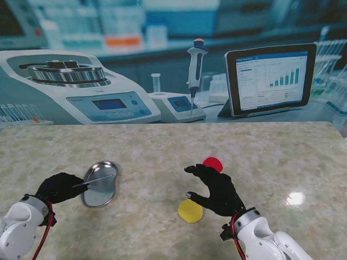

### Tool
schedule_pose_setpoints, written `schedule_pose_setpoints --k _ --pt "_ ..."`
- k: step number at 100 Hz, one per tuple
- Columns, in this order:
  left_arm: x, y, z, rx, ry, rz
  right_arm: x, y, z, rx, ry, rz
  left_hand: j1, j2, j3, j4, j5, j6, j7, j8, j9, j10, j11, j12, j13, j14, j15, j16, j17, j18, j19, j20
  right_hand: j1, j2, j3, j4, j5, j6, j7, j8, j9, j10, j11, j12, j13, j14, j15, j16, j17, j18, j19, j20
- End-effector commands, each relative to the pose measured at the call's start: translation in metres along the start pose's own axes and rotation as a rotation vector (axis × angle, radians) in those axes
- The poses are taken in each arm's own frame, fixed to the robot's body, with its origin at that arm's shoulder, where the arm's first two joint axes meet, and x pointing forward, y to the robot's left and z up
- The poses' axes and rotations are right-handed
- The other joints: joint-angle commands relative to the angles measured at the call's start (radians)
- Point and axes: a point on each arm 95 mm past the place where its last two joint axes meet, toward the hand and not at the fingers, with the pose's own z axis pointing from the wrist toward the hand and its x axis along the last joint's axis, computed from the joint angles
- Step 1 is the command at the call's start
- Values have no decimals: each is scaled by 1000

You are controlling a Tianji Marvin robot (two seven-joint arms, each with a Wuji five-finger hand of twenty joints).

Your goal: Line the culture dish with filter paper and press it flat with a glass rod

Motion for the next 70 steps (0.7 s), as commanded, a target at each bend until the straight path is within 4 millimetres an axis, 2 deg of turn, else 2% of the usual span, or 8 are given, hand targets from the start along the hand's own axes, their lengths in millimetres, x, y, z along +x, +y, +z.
schedule_pose_setpoints --k 1,70 --pt "-6 2 1 -21 -20 15 0 -3 -1 3 -5 11 -24 -4 32 -22 30 -2 51 53 38 -26 24 17 13 7 62 5 -1 66 42 26 -36 26 -8 -30 -9 1 15 17 -28 -21 5 12 -22 -20 -13 9 -8 -26 11 17" --pt "-20 19 13 -115 -79 94 -1 -4 3 -2 8 29 -31 -4 34 -29 21 -6 53 51 38 -30 20 18 5 0 57 7 -13 60 34 26 -36 30 -12 -30 -12 6 56 21 -29 -19 10 14 -21 -17 11 15 -6 -23 70 38"
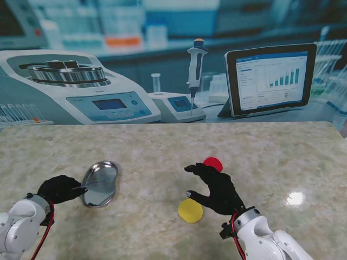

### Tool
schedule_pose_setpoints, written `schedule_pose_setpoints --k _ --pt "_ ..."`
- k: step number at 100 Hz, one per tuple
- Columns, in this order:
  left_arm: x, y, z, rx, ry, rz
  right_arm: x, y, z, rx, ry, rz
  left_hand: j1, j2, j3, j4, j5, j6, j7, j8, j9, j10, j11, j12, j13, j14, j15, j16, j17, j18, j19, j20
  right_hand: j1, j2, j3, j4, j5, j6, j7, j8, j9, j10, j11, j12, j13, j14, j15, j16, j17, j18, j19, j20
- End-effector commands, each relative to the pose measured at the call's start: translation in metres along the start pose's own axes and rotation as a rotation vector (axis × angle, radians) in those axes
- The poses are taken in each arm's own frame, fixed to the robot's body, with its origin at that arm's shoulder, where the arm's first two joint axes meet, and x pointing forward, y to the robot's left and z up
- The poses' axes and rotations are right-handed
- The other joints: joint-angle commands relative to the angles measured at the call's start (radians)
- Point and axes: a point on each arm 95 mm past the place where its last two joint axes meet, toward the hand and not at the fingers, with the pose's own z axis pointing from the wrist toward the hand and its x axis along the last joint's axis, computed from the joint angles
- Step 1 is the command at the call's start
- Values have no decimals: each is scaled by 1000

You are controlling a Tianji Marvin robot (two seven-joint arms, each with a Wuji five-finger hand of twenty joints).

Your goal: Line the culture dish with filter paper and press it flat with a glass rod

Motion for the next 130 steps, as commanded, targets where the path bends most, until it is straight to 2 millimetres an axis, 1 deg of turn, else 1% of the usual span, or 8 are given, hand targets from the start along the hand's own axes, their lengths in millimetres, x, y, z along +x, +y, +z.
schedule_pose_setpoints --k 1,35,37,48,51,79,101,130 --pt "-2 5 -1 -23 -7 8 1 -4 -1 5 -2 14 -30 -4 31 -30 21 -5 53 51 38 -30 20 18 6 0 57 8 -1 59 35 26 -36 30 -11 -30 -12 -2 8 11 -28 -19 0 5 -21 -17 8 13 -7 -23 19 22" --pt "-4 12 1 -57 -21 29 1 -7 1 7 3 23 -44 5 15 -36 6 -16 53 50 37 -39 12 17 1 -4 55 9 -3 57 34 27 -34 32 -12 -30 -14 0 25 6 -28 -18 2 5 -22 -16 10 12 -8 -22 29 20" --pt "-4 12 2 -57 -22 29 1 -7 1 7 3 24 -47 7 10 -38 4 -20 53 50 37 -47 8 17 0 -9 54 9 -3 55 34 27 -35 32 -12 -30 -14 0 26 6 -28 -19 2 5 -21 -16 11 12 -8 -22 29 20" --pt "-2 14 4 -65 -23 29 1 -8 1 9 2 26 -65 15 -13 -45 -12 -30 53 48 37 -56 2 17 -2 -17 52 10 -2 45 35 25 -34 33 -13 -30 -15 1 33 4 -28 -18 2 5 -21 -16 12 13 -8 -22 33 19" --pt "-2 15 4 -66 -25 30 1 -8 1 10 2 27 -64 20 -31 -50 -19 -37 53 45 36 -63 -3 19 -3 -26 51 9 -1 37 39 21 -35 33 -13 -30 -15 1 34 4 -28 -18 2 5 -21 -16 12 13 -8 -22 33 19" --pt "0 16 7 -54 -30 29 1 -8 0 12 -2 29 -104 23 -74 -65 -73 -65 39 21 4 -83 -18 17 -16 -49 43 5 -1 19 44 3 -34 34 -14 -30 -17 2 52 0 -27 -17 4 5 -20 -15 16 13 -7 -21 41 18" --pt "1 13 8 -49 -36 45 1 -9 0 15 0 35 -132 20 -81 -70 -149 -71 -4 -23 -53 -74 -40 13 -61 -63 14 14 -38 -3 24 -5 -32 36 -15 -30 -18 4 63 -4 -28 -17 5 4 -20 -14 17 13 -7 -21 46 16" --pt "3 12 8 -63 -47 74 1 -9 0 15 -1 38 -131 34 -117 -74 -192 -71 -41 -64 -94 -53 -71 7 -102 -62 -22 37 -78 -15 -2 3 -30 37 -16 -29 -20 4 78 -10 -27 -17 6 4 -20 -15 18 12 -8 -21 50 14"
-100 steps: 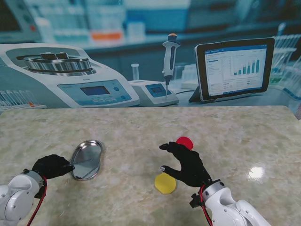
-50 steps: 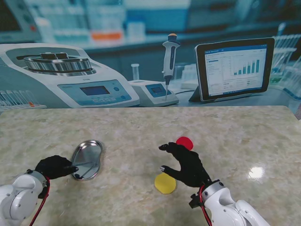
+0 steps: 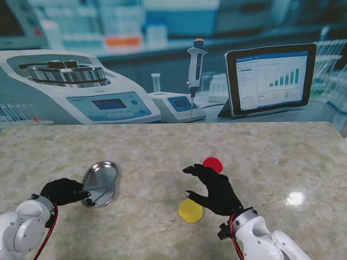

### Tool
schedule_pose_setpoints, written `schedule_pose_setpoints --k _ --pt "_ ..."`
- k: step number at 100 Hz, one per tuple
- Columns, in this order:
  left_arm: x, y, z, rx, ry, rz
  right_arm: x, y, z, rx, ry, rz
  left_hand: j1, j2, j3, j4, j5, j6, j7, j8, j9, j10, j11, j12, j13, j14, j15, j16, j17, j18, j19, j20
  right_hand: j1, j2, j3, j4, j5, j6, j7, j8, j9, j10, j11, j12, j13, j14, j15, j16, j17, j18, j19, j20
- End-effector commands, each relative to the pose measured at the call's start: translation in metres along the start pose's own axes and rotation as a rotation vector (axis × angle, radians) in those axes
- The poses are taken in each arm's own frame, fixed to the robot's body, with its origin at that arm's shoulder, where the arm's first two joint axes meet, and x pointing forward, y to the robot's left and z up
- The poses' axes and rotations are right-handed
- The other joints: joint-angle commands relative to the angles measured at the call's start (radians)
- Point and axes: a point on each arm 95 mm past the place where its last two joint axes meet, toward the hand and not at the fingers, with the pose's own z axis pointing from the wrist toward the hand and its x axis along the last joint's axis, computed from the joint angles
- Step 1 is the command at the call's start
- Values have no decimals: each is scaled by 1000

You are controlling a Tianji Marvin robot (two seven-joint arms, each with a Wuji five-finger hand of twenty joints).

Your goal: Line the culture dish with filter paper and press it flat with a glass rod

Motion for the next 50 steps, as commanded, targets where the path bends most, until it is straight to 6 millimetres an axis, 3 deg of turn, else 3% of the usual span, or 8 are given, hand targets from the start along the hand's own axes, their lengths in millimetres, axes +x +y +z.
schedule_pose_setpoints --k 1,17,23,28,33,50 --pt "2 -1 -1 -9 -1 12 0 -4 -2 8 -5 12 -23 32 -28 -32 -19 -21 -2 -8 -8 -16 -1 7 -18 -15 5 22 -10 5 18 3 -30 25 -16 -28 -20 2 16 -11 -27 -18 5 4 -20 -16 18 12 -8 -21 15 13" --pt "2 -1 -2 -11 -9 22 0 -5 -2 8 -7 17 -1 57 -105 -26 -37 -14 -18 -50 -28 10 -34 -1 -43 0 -27 39 -36 9 -11 25 -28 25 -16 -28 -22 3 23 -15 -27 -18 5 3 -20 -15 18 12 -8 -22 17 12" --pt "2 -2 -2 -10 -13 25 0 -5 -2 9 -7 18 23 79 -177 -20 -45 -10 -24 -78 -34 23 -50 -7 -52 11 -39 41 -44 14 -24 40 -28 25 -16 -28 -22 4 25 -16 -27 -17 5 3 -20 -16 18 12 -8 -21 17 11" --pt "2 -2 -2 -11 -17 29 0 -5 -1 9 -7 19 87 124 -332 -8 -53 -5 -32 -107 -43 36 -72 -12 -66 22 -55 38 -56 19 -39 51 -28 25 -17 -28 -22 4 26 -17 -27 -17 6 3 -20 -16 18 12 -8 -21 17 11" --pt "1 -2 -3 -15 -24 34 0 -5 -1 10 -7 20 100 147 -390 -6 -59 0 -39 -125 -52 49 -91 -19 -78 33 -68 35 -69 25 -52 57 -28 24 -17 -28 -22 3 28 -18 -27 -15 6 3 -20 -15 18 12 -8 -21 18 10" --pt "0 -1 -3 -27 -43 45 0 -5 -2 10 -7 22 91 159 -409 -9 -70 8 -65 -161 -70 74 -136 -35 -106 56 -102 25 -97 30 -75 62 -27 24 -16 -27 -23 3 34 -22 -27 -16 7 3 -20 -16 19 12 -7 -22 20 10"
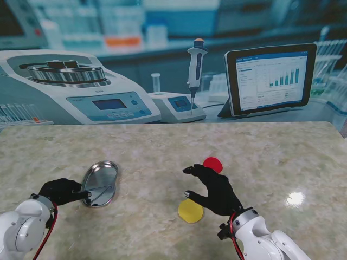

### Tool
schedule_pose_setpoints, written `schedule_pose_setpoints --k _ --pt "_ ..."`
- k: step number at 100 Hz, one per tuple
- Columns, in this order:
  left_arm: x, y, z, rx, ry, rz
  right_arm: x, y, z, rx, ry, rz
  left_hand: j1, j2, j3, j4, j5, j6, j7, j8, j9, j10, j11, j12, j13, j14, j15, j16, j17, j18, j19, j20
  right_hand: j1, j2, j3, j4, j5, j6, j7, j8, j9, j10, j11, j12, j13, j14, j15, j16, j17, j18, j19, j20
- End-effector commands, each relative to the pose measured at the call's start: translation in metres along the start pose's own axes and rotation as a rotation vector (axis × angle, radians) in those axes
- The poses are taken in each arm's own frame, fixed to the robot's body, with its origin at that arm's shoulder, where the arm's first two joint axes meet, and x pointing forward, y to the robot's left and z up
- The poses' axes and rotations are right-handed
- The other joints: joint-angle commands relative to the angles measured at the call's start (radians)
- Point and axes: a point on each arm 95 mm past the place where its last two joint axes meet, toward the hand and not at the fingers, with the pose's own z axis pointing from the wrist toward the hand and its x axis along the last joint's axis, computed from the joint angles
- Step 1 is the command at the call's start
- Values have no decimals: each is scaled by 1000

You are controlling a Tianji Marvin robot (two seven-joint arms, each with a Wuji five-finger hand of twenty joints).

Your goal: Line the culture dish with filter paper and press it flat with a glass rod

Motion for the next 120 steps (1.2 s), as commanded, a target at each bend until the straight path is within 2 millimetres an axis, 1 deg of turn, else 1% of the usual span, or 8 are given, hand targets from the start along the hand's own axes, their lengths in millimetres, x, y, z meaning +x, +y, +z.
schedule_pose_setpoints --k 1,33,46,63,78,94,107,120 --pt "0 1 -1 -9 -3 2 0 -5 -2 8 -5 12 5 34 -28 -9 -15 9 -1 -14 -6 24 -10 -10 -16 27 -9 2 -13 33 3 50 -27 24 -16 -27 -23 3 11 -16 -27 -16 7 3 -20 -16 19 12 -7 -22 19 10" --pt "-4 3 -1 -15 -22 4 1 -5 -1 10 -3 15 -1 37 -30 -11 -36 26 -35 -92 -46 59 -112 -47 -79 76 -89 -27 -73 51 -65 62 -27 23 -16 -27 -25 5 21 -23 -27 -16 9 3 -20 -15 20 12 -8 -21 23 9" --pt "-5 4 -2 -26 -30 7 1 -5 -1 10 -2 17 -6 40 -31 -11 -41 44 -83 -156 -71 85 -206 -90 -120 113 -180 -67 -123 65 -129 49 -27 24 -16 -27 -26 4 24 -26 -26 -16 10 3 -20 -15 21 12 -8 -21 23 8" --pt "-7 6 -1 -43 -34 4 1 -6 -1 12 -1 17 -10 42 -32 -11 -48 64 -134 -241 -108 102 -323 -160 -167 147 -333 -110 -186 72 -206 -5 -27 23 -16 -27 -26 3 27 -30 -26 -16 11 2 -19 -15 21 12 -8 -21 23 7" --pt "-7 7 -1 -48 -37 3 1 -5 0 11 0 18 -12 44 -32 -11 -55 93 -214 -355 -143 124 -440 -232 -204 165 -467 -153 -224 67 -238 -48 -27 23 -16 -27 -27 3 30 -33 -26 -15 12 3 -19 -16 22 12 -9 -21 23 6" --pt "-7 6 -1 -49 -41 3 1 -5 0 10 2 18 -16 44 -32 -11 -43 138 -346 -542 -172 147 -552 -311 -228 176 -567 -191 -248 67 -257 -74 -28 23 -16 -27 -27 3 32 -36 -26 -16 13 2 -19 -15 22 12 -8 -21 24 5" --pt "-7 6 -1 -50 -46 3 1 -6 0 9 3 20 -20 46 -33 -11 -36 166 -432 -668 -187 146 -619 -361 -236 181 -628 -214 -257 66 -266 -91 -27 23 -16 -27 -27 3 34 -38 -26 -16 14 2 -19 -15 23 12 -8 -20 24 5" --pt "-8 4 -2 -42 -55 3 2 -6 0 10 3 21 -23 46 -33 -11 -36 196 -533 -788 -219 148 -745 -462 -260 175 -764 -276 -285 63 -337 -140 -27 23 -16 -27 -26 4 37 -40 -26 -16 15 2 -19 -14 23 13 -8 -20 25 4"
